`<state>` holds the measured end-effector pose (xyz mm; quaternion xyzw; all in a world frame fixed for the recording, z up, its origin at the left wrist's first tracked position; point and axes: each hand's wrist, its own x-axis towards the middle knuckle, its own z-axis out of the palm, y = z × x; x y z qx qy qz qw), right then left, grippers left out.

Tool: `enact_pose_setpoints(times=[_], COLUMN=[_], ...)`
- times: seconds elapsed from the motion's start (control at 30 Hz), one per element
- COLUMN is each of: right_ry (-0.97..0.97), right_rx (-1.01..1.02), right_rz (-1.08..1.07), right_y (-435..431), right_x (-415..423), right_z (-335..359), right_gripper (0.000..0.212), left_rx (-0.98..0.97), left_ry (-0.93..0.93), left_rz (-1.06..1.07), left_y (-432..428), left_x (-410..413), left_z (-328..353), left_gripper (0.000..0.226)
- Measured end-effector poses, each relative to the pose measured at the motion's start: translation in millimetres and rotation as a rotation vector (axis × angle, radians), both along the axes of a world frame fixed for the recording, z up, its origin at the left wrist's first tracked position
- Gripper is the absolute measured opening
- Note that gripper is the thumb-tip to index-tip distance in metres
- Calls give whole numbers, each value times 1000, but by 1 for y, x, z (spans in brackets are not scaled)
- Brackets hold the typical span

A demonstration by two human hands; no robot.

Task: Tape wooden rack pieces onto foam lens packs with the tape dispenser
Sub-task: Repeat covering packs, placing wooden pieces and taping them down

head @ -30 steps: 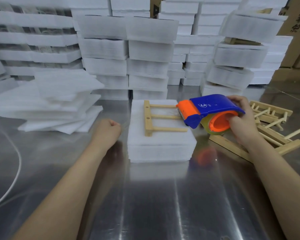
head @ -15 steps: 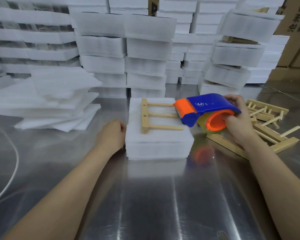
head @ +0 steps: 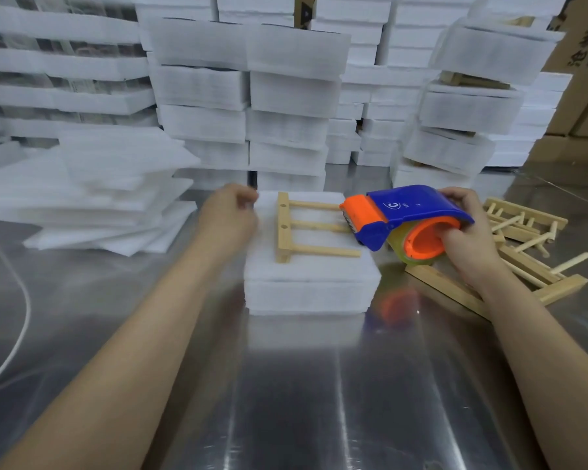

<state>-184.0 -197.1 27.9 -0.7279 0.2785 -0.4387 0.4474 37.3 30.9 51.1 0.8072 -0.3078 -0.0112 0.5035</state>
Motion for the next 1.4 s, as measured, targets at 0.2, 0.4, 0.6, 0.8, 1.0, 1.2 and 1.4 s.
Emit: enact_pose_setpoints(times=[0.2, 0.4, 0.6, 0.8, 1.0, 1.2, 1.4], right_ry=[-10, 49, 93, 118, 82, 79, 130], right_rx=[-15, -106, -91, -103, -142, -171, -137], right_rz=[-2, -5, -161, -184, -154, -152, -60], right_y=[-2, -15, -46, -52, -50, -51, -58], right_x=[-3, -11, -58, -68, -64, -68, -79], right_z=[0, 6, 13, 10, 7, 9, 14], right_gripper=[50, 58, 64, 62, 60, 63, 69], left_rx=[626, 865, 908, 962, 1144, 636, 587], left_ry=[-231, -455, -451, -560, -598, -488, -485], left_rz=[-278, -176, -165, -140, -23, -272, -267], left_y=[-66, -68, -68, -66, -88, -119, -121], left_x=[-34, -40, -41, -44, -71, -101, -92], left_z=[26, 16, 18, 18, 36, 14, 5], left_gripper=[43, 51, 51, 48, 47, 34, 31])
